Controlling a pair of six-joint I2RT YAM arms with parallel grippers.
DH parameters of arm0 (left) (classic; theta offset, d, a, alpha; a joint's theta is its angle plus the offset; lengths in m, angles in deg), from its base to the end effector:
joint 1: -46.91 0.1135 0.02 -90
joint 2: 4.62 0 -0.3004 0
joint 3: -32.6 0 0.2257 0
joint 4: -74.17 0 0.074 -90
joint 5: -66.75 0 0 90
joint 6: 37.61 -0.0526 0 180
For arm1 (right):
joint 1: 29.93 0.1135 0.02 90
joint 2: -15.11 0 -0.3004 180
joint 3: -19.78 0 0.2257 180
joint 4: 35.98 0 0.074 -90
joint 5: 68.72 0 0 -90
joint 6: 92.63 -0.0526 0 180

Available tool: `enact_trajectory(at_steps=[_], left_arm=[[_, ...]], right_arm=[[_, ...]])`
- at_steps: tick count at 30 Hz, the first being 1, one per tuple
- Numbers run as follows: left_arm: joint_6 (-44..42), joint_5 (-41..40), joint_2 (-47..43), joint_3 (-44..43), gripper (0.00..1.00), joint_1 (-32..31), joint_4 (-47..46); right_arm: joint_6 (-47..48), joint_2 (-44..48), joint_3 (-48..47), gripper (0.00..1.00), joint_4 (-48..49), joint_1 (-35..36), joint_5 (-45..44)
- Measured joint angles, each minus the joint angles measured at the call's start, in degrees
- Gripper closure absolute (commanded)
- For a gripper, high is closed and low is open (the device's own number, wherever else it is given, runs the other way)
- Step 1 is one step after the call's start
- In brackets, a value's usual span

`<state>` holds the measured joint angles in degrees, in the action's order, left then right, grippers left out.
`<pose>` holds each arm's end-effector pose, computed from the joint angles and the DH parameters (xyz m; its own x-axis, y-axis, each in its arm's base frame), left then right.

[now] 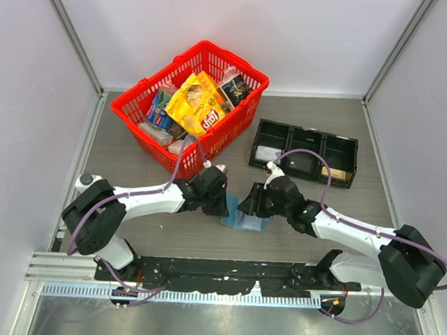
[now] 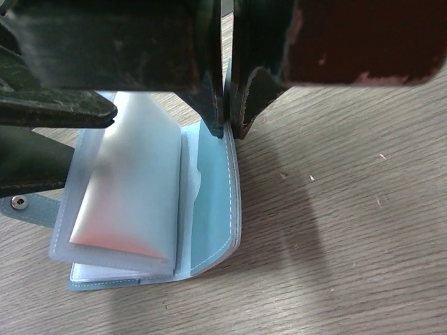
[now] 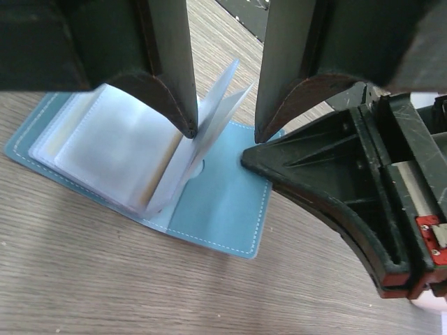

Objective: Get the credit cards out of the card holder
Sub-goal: Remove the credit card from the card holder.

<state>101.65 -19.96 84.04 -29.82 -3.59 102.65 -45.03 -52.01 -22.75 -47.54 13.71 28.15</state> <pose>0.1812 -0.2245 0.2108 -0.9385 -0.0507 -0.3414 0.1231 0.8750 -0.4682 0.1479 0.1497 0.2219 -0.8244 0.1389 -0.5487 -0.2697 0.7559 0.5966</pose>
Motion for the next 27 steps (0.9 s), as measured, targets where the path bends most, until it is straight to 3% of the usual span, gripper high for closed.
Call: enact_trajectory(at_steps=[11, 19, 24, 27], left_arm=[[0.28, -0.20, -0.44, 0.00, 0.67, 0.00, 0.35], [0.63, -2.23, -6.45, 0.70, 0.46, 0.00, 3.15], [1.07, -3.69, -10.60, 0.68, 0.46, 0.00, 5.25], [1.16, -3.76, -12.13, 0.17, 0.53, 0.02, 6.73]], right_arm=[[0.02, -3.02, -0.63, 0.56, 2.71, 0.00, 3.41], [0.55, -3.19, -0.63, 0.52, 1.68, 0.00, 2.16], [1.53, -2.89, -0.63, 0.48, 1.46, 0.00, 2.56], [1.70, -3.02, -0.66, 0.48, 2.32, 0.00, 3.39]])
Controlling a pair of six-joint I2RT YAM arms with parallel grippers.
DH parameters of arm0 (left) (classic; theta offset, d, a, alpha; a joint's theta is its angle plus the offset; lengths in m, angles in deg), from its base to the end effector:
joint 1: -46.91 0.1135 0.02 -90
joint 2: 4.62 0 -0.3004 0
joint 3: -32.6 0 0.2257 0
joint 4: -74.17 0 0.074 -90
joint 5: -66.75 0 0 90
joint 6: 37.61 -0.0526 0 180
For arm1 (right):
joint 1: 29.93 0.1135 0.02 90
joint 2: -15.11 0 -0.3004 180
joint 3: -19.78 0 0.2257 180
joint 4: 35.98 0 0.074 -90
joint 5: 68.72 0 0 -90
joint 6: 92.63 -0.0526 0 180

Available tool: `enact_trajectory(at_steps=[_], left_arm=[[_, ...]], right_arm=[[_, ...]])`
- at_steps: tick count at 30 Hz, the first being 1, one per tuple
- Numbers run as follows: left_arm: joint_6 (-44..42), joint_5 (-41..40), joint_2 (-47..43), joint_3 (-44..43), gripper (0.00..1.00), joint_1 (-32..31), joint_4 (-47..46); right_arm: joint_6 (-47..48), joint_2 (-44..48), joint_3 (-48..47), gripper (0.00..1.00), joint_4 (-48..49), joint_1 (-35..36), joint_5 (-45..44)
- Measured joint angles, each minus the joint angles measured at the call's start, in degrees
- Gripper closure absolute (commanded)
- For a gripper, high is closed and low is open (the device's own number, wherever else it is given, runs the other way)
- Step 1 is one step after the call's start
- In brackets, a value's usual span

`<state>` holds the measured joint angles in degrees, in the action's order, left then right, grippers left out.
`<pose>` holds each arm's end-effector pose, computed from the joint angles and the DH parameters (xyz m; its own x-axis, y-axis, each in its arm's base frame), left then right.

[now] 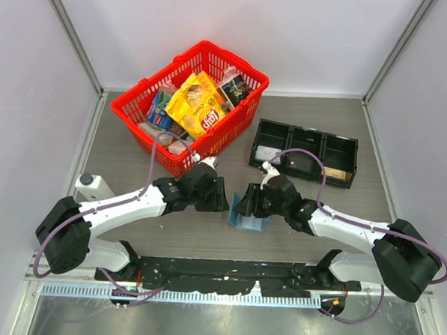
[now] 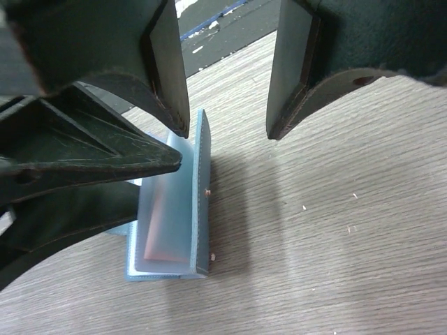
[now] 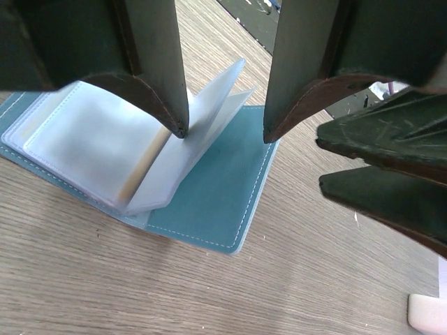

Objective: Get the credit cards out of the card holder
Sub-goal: Remove the credit card from the card holder.

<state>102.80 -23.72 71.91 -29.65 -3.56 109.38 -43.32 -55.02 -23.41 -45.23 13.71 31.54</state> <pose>0.1601 -0.1933 0.2537 -0.9001 -0.1199 -0.4188 0.1164 0.8601 -0.4966 0.1532 0.1590 0.2195 -0.8346 0.0906 -0.5434 -0.3152 0.7304 0.6059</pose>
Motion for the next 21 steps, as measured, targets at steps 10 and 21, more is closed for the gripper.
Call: enact_trajectory(at_steps=[10, 21], left_arm=[[0.31, 2.89, -1.53, -5.09, 0.73, 0.26, 1.29], [0.31, 6.78, 3.10, -7.45, 0.76, 0.13, -0.26]], right_arm=[[0.07, -0.28, 0.00, 0.50, -0.20, 0.00, -0.26], [0.09, -0.28, 0.00, 0.52, -0.22, 0.00, -0.52]])
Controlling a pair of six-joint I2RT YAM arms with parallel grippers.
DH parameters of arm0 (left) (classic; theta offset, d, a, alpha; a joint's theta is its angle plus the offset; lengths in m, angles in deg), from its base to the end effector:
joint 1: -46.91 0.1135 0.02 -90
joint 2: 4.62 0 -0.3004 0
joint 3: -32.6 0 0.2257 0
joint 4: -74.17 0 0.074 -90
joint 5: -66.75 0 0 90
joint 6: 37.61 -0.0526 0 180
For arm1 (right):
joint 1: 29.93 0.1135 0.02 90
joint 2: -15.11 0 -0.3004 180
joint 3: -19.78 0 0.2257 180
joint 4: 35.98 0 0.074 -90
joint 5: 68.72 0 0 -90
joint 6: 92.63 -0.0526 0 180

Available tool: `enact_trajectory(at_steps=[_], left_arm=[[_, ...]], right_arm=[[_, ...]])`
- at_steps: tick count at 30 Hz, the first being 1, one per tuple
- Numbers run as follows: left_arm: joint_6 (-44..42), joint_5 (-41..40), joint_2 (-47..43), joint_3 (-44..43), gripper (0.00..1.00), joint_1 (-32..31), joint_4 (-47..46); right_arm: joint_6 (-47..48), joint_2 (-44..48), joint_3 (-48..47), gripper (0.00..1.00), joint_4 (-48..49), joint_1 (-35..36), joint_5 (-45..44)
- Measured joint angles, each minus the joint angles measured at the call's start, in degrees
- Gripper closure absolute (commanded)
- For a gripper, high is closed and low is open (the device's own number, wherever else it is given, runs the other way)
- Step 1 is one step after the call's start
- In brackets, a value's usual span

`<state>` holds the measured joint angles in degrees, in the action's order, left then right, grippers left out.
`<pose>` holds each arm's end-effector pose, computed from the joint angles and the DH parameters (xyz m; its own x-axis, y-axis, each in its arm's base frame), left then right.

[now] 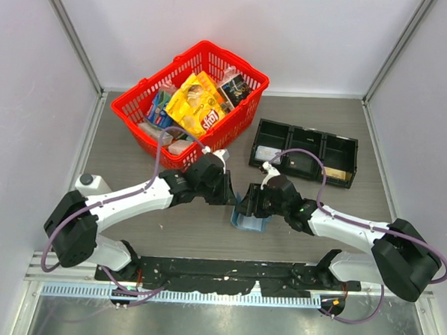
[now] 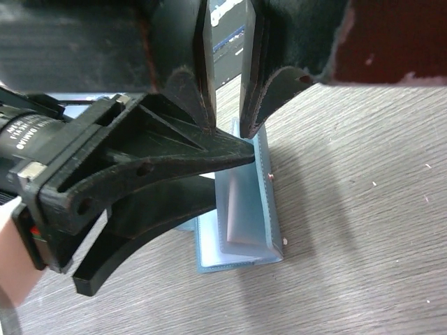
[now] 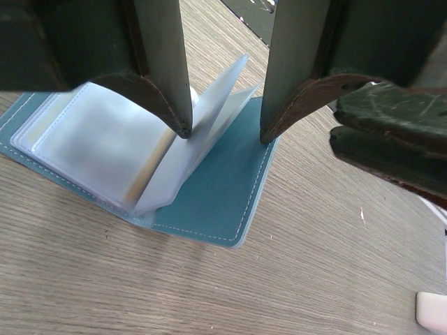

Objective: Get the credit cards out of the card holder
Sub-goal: Remove the credit card from the card holder.

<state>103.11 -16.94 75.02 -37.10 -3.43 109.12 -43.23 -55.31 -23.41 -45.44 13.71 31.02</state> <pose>0.1728 -0.2175 0.2809 -0.9159 -0.1007 -0.3885 0.1672 0.7842 -0.5975 0.1537 0.1589 0.2181 -0.8348 0.0902 -0.5431 -0.3096 0.7388 0.5986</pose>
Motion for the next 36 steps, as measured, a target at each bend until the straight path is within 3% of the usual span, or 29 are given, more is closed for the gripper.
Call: enact_trajectory(at_steps=[6, 12, 17, 23, 28, 33, 36], left_arm=[[-0.11, 0.17, 2.78, -0.07, 0.76, -0.04, -0.76], [-0.13, 0.85, 4.74, -0.26, 0.76, -0.04, -0.94], [-0.11, 0.83, 4.74, -0.26, 0.76, -0.07, -1.09], [-0.09, 0.83, 4.74, -0.24, 0.83, -0.15, -1.27], [-0.11, 0.76, 4.74, 0.22, 0.89, -0.15, -1.44], [-0.24, 0.02, 5.49, 1.27, 0.95, -0.15, -1.57], [-0.44, -0.26, 6.99, 1.60, 0.97, -0.15, -2.10]], right_arm=[[0.00, 0.00, 0.00, 0.52, 0.00, 0.00, 0.00], [0.09, 0.00, 0.00, 0.66, 0.02, 0.00, -0.09], [-0.09, -0.90, 0.02, 0.66, 0.96, 0.00, 0.00], [-0.55, -4.00, 0.02, 0.67, 3.91, 0.02, 0.70], [-0.98, -4.61, 0.02, 0.63, 4.74, 0.13, 0.87], [-1.09, -4.00, 0.02, 0.51, 4.28, 0.13, 0.76], [-0.50, -2.54, 0.20, 0.49, 2.40, 0.11, -0.13]])
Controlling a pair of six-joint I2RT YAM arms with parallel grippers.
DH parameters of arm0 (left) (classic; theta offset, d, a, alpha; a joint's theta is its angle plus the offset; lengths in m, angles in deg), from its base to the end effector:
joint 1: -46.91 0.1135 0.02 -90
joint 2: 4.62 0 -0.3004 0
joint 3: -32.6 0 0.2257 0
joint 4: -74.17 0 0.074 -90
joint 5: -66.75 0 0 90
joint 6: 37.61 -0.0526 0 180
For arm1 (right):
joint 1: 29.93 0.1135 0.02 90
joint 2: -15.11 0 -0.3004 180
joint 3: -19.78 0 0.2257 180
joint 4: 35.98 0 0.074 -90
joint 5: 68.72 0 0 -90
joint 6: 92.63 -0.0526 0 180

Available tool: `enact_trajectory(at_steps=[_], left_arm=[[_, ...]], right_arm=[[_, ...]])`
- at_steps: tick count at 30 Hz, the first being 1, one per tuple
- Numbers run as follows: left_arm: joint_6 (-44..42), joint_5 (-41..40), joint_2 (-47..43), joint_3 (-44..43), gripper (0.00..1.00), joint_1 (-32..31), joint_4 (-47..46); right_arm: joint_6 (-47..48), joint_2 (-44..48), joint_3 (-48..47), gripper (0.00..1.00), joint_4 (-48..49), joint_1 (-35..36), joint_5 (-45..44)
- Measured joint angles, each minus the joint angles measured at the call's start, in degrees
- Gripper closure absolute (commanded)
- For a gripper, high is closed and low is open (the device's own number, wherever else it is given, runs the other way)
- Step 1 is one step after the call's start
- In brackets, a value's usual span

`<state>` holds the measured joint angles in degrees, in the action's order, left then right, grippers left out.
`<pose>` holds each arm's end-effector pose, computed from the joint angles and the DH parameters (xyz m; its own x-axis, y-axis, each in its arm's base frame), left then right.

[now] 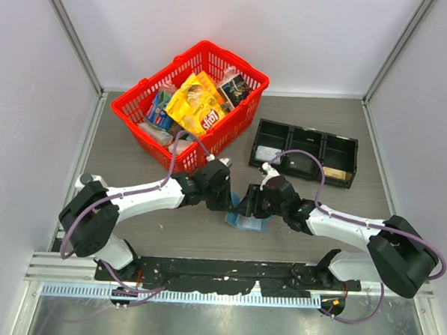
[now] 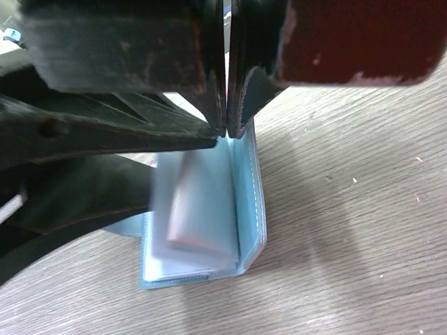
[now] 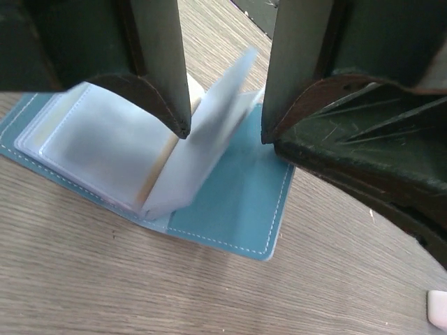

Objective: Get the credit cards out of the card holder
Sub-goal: Remove the credit card from the card holder.

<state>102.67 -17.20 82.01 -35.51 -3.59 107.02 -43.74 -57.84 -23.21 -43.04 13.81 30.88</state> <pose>0.1835 -0.2313 0.2430 -0.9399 -0.0623 -0.3356 0.1349 0.8354 -0.5328 0.1586 0.1639 0.2122 -0.8392 0.0942 -0.5356 -0.3001 0.7411 0.6006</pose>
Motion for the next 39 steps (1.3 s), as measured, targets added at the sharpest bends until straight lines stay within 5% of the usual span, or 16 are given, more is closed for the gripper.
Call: enact_trajectory(at_steps=[6, 21, 39], left_arm=[[-0.28, -0.57, 1.01, 1.03, 0.98, -0.11, -0.04], [-2.36, -1.05, 4.35, 1.31, 1.00, 0.37, -0.09], [-2.97, -0.98, 7.06, 1.38, 1.00, 0.39, -0.09]], right_arm=[[0.46, 4.33, 0.72, 0.41, -2.86, 0.00, -1.03], [0.50, 14.78, 2.08, 0.39, -9.38, 0.02, -6.01], [0.00, 7.37, 2.08, 0.41, -8.57, 0.02, -6.16]])
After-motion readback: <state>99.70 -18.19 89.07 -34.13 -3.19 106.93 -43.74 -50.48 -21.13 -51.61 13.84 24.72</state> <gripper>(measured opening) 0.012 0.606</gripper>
